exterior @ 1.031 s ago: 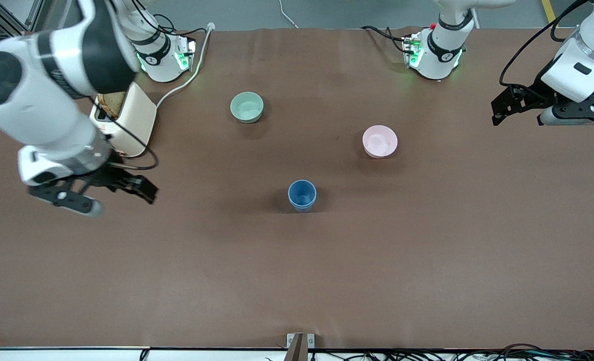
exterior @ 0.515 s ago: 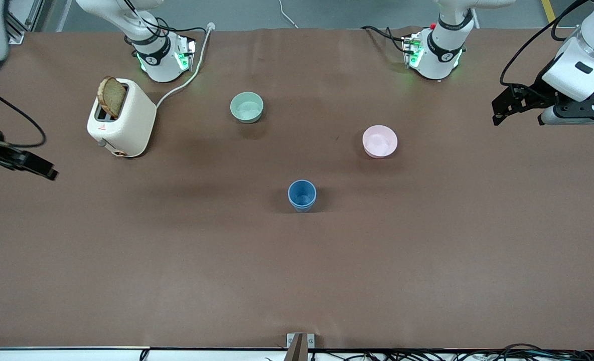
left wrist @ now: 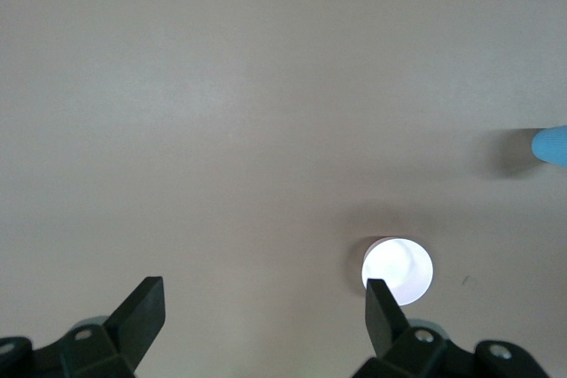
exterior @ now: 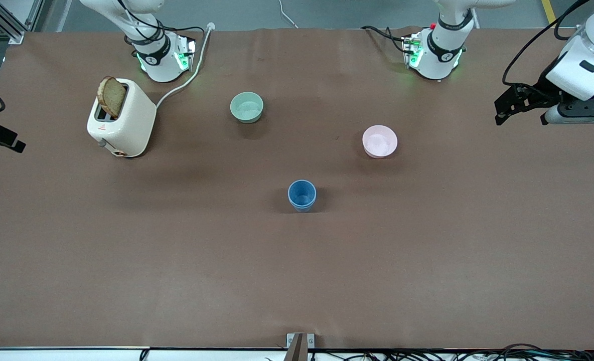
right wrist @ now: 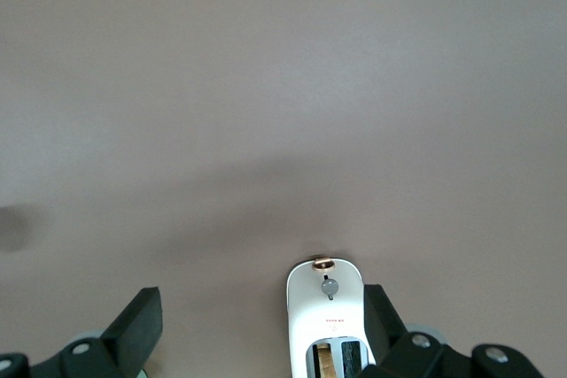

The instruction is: Stack blue cups with both arms

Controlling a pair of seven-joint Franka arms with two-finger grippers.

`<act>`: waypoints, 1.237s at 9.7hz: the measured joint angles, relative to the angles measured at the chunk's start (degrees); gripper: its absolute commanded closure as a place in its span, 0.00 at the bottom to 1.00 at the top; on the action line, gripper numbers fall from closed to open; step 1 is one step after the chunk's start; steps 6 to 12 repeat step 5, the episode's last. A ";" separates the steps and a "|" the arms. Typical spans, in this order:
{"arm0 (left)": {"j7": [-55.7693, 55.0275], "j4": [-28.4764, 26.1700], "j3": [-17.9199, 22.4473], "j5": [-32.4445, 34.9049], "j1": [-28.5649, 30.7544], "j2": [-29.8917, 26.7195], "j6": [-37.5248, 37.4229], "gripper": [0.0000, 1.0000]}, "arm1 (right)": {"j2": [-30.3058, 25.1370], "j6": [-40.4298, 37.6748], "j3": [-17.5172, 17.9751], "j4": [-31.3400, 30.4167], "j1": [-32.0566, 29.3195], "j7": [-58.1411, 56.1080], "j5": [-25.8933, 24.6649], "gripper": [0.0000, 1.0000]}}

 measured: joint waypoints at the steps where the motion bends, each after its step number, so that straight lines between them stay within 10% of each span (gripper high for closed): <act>1: 0.33 1.05 0.06 0.00 0.62 0.27 -1.36 0.00 | -0.16 -0.01 0.40 0.15 0.00 -0.30 -0.03 0.00; 12: 0.37 6.59 0.11 0.00 0.76 3.64 -5.20 0.00 | -0.20 -1.11 0.49 0.16 -0.01 -0.79 -0.14 0.00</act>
